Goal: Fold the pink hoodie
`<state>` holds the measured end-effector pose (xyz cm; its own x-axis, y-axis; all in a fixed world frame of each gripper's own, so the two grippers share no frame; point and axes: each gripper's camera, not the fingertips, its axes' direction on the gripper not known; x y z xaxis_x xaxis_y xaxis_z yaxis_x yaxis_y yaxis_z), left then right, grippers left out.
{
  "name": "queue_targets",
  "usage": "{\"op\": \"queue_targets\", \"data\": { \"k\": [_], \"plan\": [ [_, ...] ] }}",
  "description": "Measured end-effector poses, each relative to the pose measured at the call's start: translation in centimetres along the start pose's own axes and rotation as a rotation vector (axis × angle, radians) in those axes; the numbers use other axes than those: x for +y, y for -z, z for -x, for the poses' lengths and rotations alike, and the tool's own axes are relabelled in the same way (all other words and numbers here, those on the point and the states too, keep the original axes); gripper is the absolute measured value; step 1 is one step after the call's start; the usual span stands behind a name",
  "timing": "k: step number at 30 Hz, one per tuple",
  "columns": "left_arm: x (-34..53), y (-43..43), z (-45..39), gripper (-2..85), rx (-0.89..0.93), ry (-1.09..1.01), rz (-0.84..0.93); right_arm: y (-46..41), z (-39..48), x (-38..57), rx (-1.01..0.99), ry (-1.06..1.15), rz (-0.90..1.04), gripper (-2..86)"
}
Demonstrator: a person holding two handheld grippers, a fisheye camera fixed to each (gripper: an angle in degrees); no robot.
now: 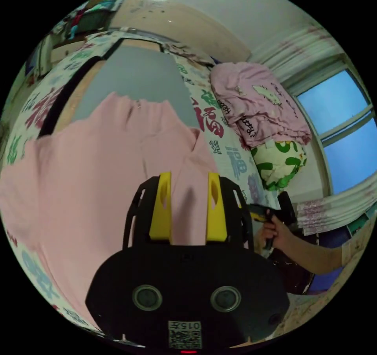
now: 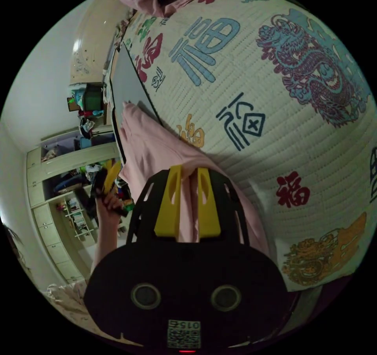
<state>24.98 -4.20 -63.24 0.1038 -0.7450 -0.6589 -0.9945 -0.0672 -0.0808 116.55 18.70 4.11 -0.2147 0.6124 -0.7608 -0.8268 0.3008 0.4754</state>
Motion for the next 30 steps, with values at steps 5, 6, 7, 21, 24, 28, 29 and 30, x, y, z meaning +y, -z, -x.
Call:
{"op": "queue_targets", "data": {
  "k": [5, 6, 7, 21, 24, 28, 29, 30],
  "plan": [
    [-10.4, -14.5, -3.9, 8.9, -0.036, -0.022, 0.175, -1.2, 0.3, -2.1, -0.059, -0.008, 0.018, 2.5],
    [-11.9, -17.2, -4.9, 5.4, -0.037, -0.047, 0.218, -1.4, 0.6, -2.5, -0.058, 0.006, 0.009, 1.9],
    [-13.3, -19.4, -6.2, 2.0, -0.025, -0.086, 0.237, -1.5, 0.8, -2.6, -0.056, 0.014, -0.001, 1.7],
    [-15.9, -34.1, -11.8, 5.3, -0.171, -0.272, 0.248, -10.4, 4.2, -3.9, 0.116, 0.157, -0.021, 3.2],
    [-11.7, -31.4, -8.7, 6.1, -0.124, -0.214, 0.13, -11.8, 5.5, -1.9, 0.245, 0.257, -0.025, 1.8],
    [-1.3, -27.3, -4.0, 5.8, -0.2, -0.247, 0.156, -14.7, 7.8, 2.1, 0.347, 0.397, 0.017, 0.5],
    [0.7, -26.7, -3.2, 5.7, -0.202, -0.247, 0.167, -16.3, 9.0, 3.8, 0.339, 0.456, 0.045, 0.2],
    [4.8, -25.6, -1.6, 5.6, -0.202, -0.231, 0.195, -18.3, 10.3, 5.6, 0.334, 0.519, 0.086, 0.0]
  ]
}}
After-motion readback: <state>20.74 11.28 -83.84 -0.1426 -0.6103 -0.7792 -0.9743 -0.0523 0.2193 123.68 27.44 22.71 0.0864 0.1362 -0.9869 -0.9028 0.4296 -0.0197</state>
